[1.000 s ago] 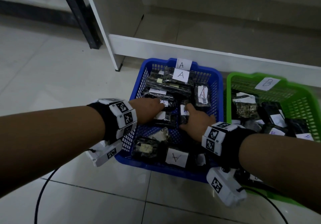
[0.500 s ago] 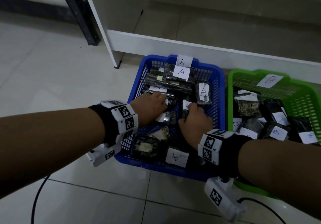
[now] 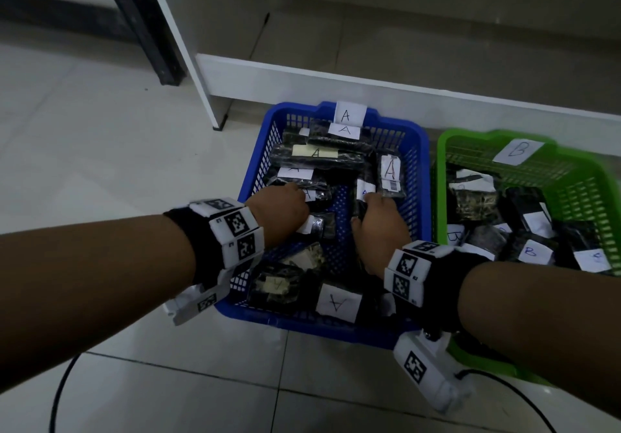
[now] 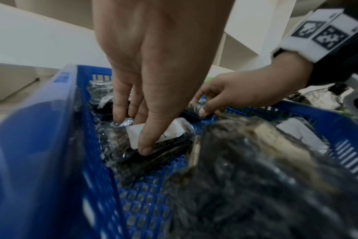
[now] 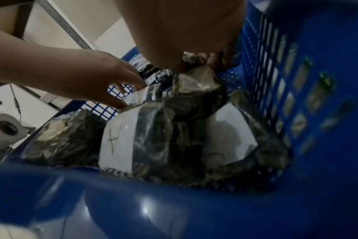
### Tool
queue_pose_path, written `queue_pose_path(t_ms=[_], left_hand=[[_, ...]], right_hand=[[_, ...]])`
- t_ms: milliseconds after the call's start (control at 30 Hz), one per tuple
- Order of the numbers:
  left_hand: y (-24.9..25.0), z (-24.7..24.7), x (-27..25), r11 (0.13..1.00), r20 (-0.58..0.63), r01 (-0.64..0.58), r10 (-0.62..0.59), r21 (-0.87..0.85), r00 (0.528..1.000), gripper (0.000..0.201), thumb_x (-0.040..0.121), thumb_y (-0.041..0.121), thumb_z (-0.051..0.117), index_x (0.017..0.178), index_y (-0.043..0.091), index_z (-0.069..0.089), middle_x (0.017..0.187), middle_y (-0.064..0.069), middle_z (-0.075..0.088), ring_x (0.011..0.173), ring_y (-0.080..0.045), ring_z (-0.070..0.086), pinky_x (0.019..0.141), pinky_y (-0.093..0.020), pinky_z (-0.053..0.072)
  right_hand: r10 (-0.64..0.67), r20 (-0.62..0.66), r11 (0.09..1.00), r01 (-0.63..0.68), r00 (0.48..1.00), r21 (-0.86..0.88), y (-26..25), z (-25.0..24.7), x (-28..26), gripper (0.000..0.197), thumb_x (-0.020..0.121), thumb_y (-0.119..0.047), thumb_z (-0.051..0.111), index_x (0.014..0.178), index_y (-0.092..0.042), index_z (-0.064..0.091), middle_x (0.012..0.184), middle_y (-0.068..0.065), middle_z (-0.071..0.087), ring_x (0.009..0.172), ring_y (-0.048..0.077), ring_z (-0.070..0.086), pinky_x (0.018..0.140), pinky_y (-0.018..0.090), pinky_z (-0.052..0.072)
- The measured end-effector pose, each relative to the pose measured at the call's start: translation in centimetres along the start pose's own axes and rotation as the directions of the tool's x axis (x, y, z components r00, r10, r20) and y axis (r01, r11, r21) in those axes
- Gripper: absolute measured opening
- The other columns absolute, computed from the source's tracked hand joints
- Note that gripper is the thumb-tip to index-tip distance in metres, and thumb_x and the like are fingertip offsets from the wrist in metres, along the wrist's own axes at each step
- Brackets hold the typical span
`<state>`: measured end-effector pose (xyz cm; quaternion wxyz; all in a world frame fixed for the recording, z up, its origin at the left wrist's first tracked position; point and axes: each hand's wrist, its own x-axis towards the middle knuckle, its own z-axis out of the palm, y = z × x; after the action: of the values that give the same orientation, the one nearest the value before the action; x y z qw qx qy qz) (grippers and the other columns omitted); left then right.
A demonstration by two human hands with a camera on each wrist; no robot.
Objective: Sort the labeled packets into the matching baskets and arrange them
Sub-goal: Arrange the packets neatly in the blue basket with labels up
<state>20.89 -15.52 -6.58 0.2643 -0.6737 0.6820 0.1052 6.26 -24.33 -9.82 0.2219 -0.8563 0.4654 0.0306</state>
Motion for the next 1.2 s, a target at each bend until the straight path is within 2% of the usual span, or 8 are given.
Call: queue_pose_path(t_ms=[267, 500, 733, 833, 933, 1000, 1100, 1200], left_hand=[[0.1, 0.1, 0.2, 1.0, -0.005, 0.002, -0.002, 0.018, 1.0, 0.038, 0.093, 0.01, 0.049, 0.131, 0.008, 0.05, 0.13, -0.011, 0.049, 0.122, -0.027, 0.045, 0.096, -0.037, 0.046], [-0.3, -0.2, 0.8, 1.0, 0.048, -0.025, 0.024, 0.007, 0.999, 0.036, 0.093, 0.01, 0.048, 0.129, 0.007, 0.054, 0.13, -0.01, 0.052, 0.119, -0.027, 0.051, 0.096, -0.036, 0.044], [-0.7, -0.3, 1.2, 0.998, 0.043, -0.047, 0.045, 0.043, 0.998, 0.03, 0.094, 0.01, 0.047, 0.121, 0.007, 0.057, 0.119, -0.008, 0.06, 0.111, -0.026, 0.056, 0.089, -0.039, 0.051], [-0.7, -0.2, 1.2, 0.997, 0.026, -0.059, 0.058, 0.049, 0.998, 0.03, 0.093, 0.011, 0.046, 0.12, 0.008, 0.059, 0.117, -0.007, 0.061, 0.109, -0.026, 0.057, 0.086, -0.038, 0.051], [-0.7, -0.2, 1.1, 0.997, 0.043, -0.046, 0.043, 0.06, 0.998, 0.029, 0.093, 0.011, 0.047, 0.119, 0.009, 0.062, 0.117, -0.007, 0.061, 0.109, -0.025, 0.057, 0.084, -0.037, 0.051], [-0.6, -0.3, 0.8, 0.997, 0.037, -0.032, 0.029, 0.07, 0.999, 0.03, 0.093, 0.011, 0.049, 0.12, 0.01, 0.061, 0.12, -0.008, 0.059, 0.11, -0.026, 0.056, 0.087, -0.038, 0.051], [-0.4, -0.3, 0.2, 0.998, -0.022, -0.002, 0.003, 0.063, 1.0, 0.036, 0.093, 0.012, 0.049, 0.128, 0.009, 0.054, 0.125, -0.011, 0.052, 0.11, -0.028, 0.056, 0.079, -0.034, 0.046], [-0.2, -0.4, -0.4, 0.996, -0.044, 0.055, -0.052, 0.075, 0.998, 0.038, 0.094, 0.013, 0.048, 0.131, 0.009, 0.049, 0.125, -0.011, 0.05, 0.108, -0.029, 0.056, 0.068, -0.032, 0.037]], right_hand=[[-0.035, 0.083, 0.99, 0.046, 0.996, -0.136, -0.5, 0.4, 1.3, 0.036, 0.094, -0.012, 0.049, 0.129, -0.002, 0.048, 0.128, 0.021, 0.044, 0.101, 0.033, 0.057, 0.081, 0.038, 0.052], [-0.039, 0.131, 0.998, 0.046, 0.991, -0.05, -0.1, -0.9, 1.9, 0.06, 0.099, -0.023, 0.04, 0.151, -0.02, 0.011, 0.145, 0.026, 0.02, 0.107, 0.036, 0.054, 0.084, 0.03, 0.047], [0.054, 0.252, 0.963, 0.016, 0.966, -0.27, -1.5, -0.8, 3.0, 0.063, 0.092, -0.008, 0.042, 0.149, -0.011, 0.017, 0.14, 0.023, 0.032, 0.102, 0.033, 0.055, 0.072, 0.034, 0.044], [0.11, -0.012, 0.868, -0.102, 0.994, -0.486, -3.0, -0.3, 1.8, 0.029, 0.072, -0.005, 0.057, 0.094, -0.013, 0.074, 0.076, 0.009, 0.064, 0.056, 0.012, 0.057, 0.046, 0.019, 0.019], [0.073, -0.036, 0.885, -0.081, 0.997, -0.459, -3.2, 1.1, 3.2, 0.037, 0.074, -0.008, 0.06, 0.04, -0.022, 0.062, 0.043, -0.006, 0.049, 0.038, 0.007, 0.045, 0.048, 0.018, 0.018], [0.092, 0.048, 0.911, -0.065, 0.995, -0.407, -3.5, 0.2, 3.7, 0.04, 0.087, -0.006, 0.053, 0.052, -0.018, 0.066, 0.053, -0.001, 0.057, 0.05, 0.011, 0.054, 0.05, 0.018, 0.029], [-0.041, 0.039, 0.885, 0.054, 0.998, -0.463, -3.6, -2.5, 1.9, 0.024, 0.064, -0.032, 0.08, 0.07, -0.012, 0.07, 0.067, 0.009, 0.065, 0.044, 0.014, 0.046, 0.043, 0.015, 0.016], [-0.129, 0.256, 0.917, 0.214, 0.958, -0.337, -1.8, -1.7, 2.2, 0.044, 0.092, -0.016, 0.048, 0.134, -0.005, 0.04, 0.112, 0.018, 0.061, 0.075, 0.027, 0.058, 0.048, 0.028, 0.03]])
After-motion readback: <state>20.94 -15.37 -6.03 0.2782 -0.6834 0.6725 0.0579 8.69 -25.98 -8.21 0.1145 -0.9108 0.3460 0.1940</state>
